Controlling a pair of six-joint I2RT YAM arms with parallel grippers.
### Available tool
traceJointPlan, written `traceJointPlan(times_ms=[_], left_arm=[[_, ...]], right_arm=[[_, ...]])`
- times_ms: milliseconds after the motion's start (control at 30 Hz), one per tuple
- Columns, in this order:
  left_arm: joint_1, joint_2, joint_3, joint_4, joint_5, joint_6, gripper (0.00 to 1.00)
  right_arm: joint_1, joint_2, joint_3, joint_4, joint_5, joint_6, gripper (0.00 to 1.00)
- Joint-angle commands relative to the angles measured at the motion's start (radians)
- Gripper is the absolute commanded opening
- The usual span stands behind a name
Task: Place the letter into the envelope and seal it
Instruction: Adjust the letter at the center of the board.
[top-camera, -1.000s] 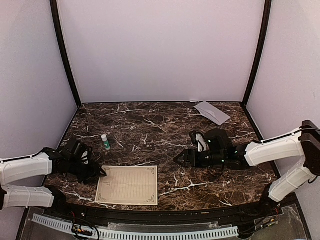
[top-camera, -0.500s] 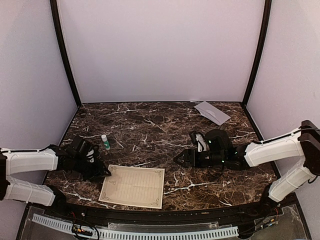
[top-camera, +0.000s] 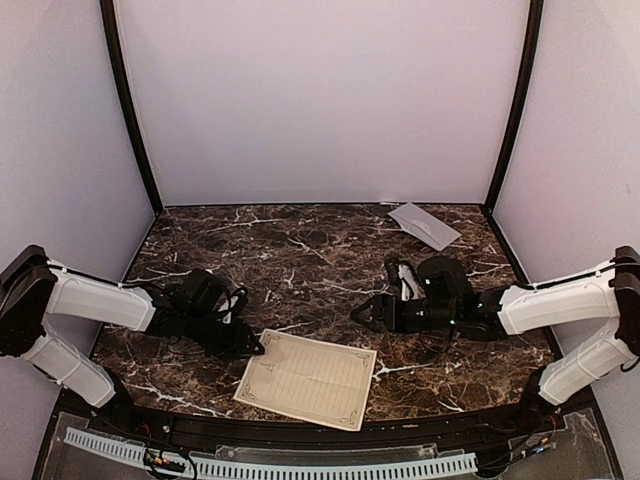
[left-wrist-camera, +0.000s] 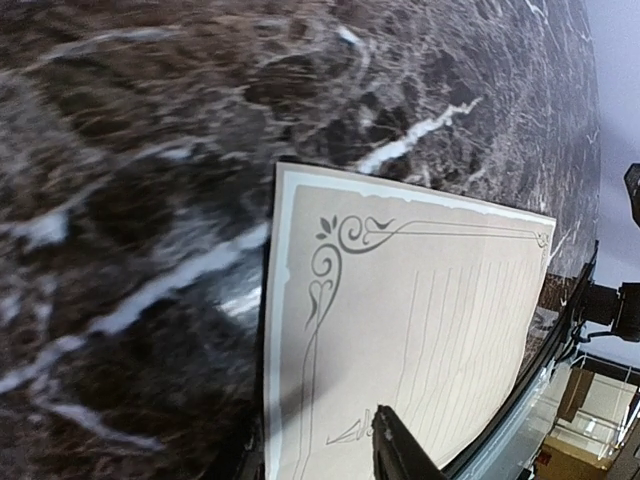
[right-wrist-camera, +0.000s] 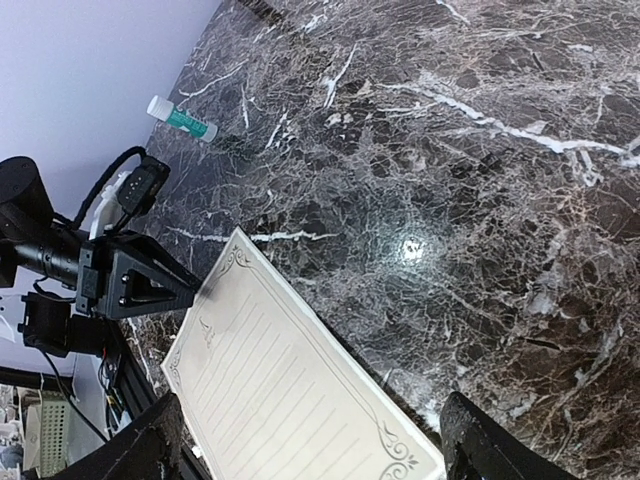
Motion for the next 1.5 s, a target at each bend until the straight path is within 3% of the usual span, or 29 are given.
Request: traceJointPlan(times_ms=[0,233,367,733,800,1000,1200,1467], left_arm=[[-0.062,0.091,0.039,0.043,-0.024,0.003,0.36],[-0.097,0.078,0.125,0.028,-0.063,0.004,0.36],[-0.098,0.019,0.147,-0.075,-0.113,0.007,0.42],[-0.097,0.014,0.087,-0.057,-0.083,-0.034,0.45],[-0.099,0.021,0.079,-0.034,-0.064,-0.042,0.42],[-0.098,0.057,0.073,-0.013,-0.045,-0.042,0.37],[-0.097,0.076,0.072,-0.003,-0.031,-0.042,0.32],[-0.098,0.102,0.069,0.013,-0.014,-0.044,0.25]], right_arm=[[0.009,-0.049,-0.019,-0.028,0.034,0.016,0.85],[0.009,-0.101,-0.037,-0.089,0.078,0.018,0.86],[-0.018,-0.089,-0.023,-0.184,0.081,-0.005,0.87],[-0.151,-0.092,-0.039,-0.284,-0.082,-0.099,0.86],[-0.152,-0.080,-0.037,-0.284,-0.094,-0.104,0.85],[-0.156,-0.029,-0.034,-0.284,-0.094,-0.114,0.76],[-0.157,0.014,-0.024,-0.279,-0.151,-0.130,0.62],[-0.157,0.024,-0.057,-0.261,-0.215,-0.122,0.55]])
